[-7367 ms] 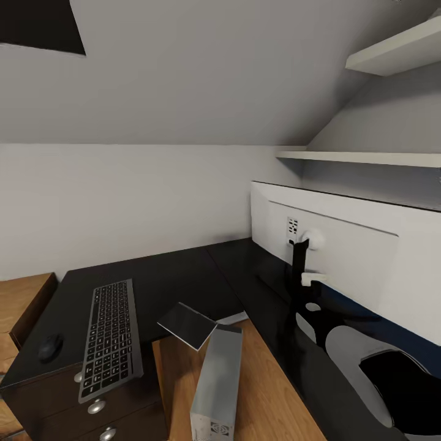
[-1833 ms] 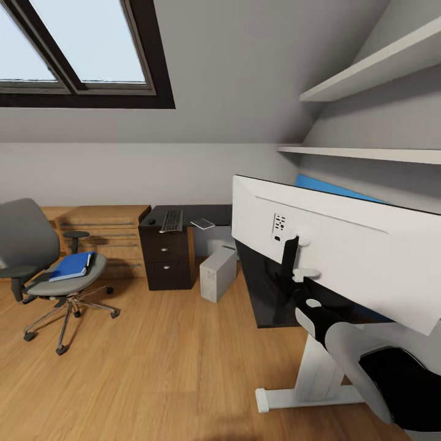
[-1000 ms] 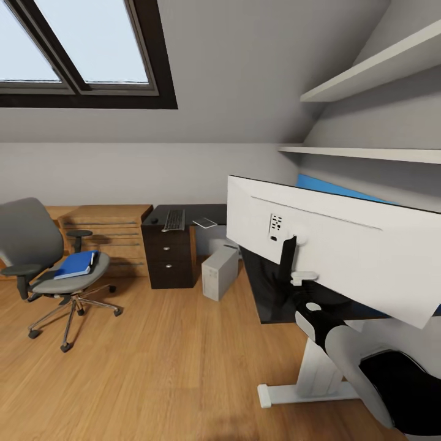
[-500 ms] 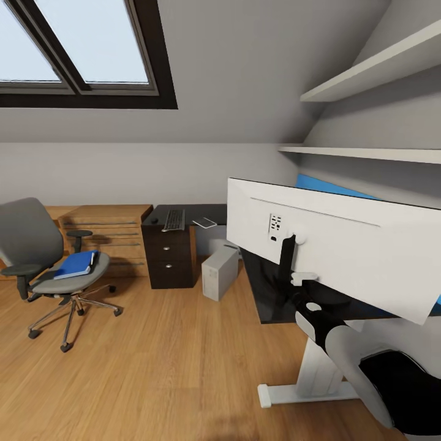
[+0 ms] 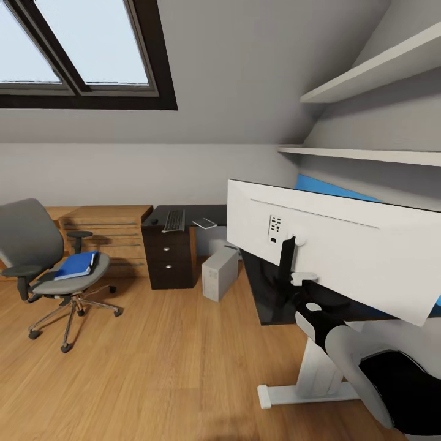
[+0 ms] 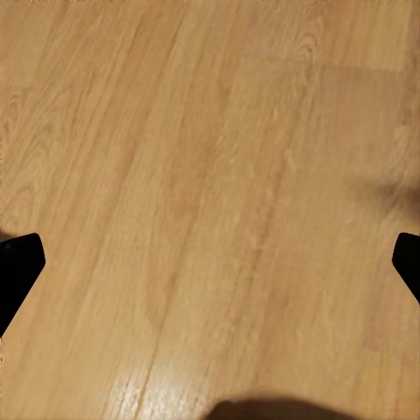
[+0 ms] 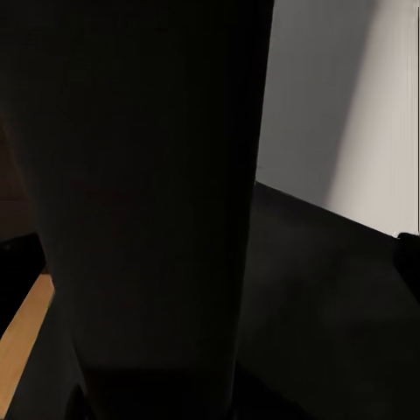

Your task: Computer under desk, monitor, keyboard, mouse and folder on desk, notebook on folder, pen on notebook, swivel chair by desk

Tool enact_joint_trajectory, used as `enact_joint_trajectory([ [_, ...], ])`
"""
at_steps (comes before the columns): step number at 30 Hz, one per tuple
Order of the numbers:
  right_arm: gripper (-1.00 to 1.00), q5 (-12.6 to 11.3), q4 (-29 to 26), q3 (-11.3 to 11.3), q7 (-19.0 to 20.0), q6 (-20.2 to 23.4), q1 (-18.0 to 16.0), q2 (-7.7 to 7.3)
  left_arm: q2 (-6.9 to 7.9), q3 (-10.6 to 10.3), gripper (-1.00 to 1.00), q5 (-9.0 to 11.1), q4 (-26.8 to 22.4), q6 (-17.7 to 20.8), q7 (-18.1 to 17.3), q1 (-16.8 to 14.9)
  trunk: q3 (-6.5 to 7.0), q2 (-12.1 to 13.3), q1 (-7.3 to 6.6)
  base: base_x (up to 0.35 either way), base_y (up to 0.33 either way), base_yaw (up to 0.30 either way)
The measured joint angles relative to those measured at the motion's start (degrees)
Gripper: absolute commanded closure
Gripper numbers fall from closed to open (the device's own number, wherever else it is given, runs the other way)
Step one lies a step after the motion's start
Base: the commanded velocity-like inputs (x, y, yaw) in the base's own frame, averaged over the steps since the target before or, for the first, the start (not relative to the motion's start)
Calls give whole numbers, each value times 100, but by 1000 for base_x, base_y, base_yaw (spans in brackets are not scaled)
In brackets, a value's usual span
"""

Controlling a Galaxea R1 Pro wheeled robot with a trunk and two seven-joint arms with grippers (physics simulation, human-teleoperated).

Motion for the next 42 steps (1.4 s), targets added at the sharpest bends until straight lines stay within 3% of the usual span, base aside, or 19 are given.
enact_joint_trajectory([
  [12,-100,-1,-4,0,-4,-7,4,0,-3,0,-100,7,0,9,0,0,216,481,-264,0,0,0],
  [24,-100,-1,-8,5,-4,-7,4,0,1,4,-100,7,0,-5,0,0,216,483,-264,-4,0,0],
  [42,-100,0,1,9,-3,-8,4,0,-3,-2,-100,-4,0,-5,-1,0,216,483,-264,-125,-17,0],
])
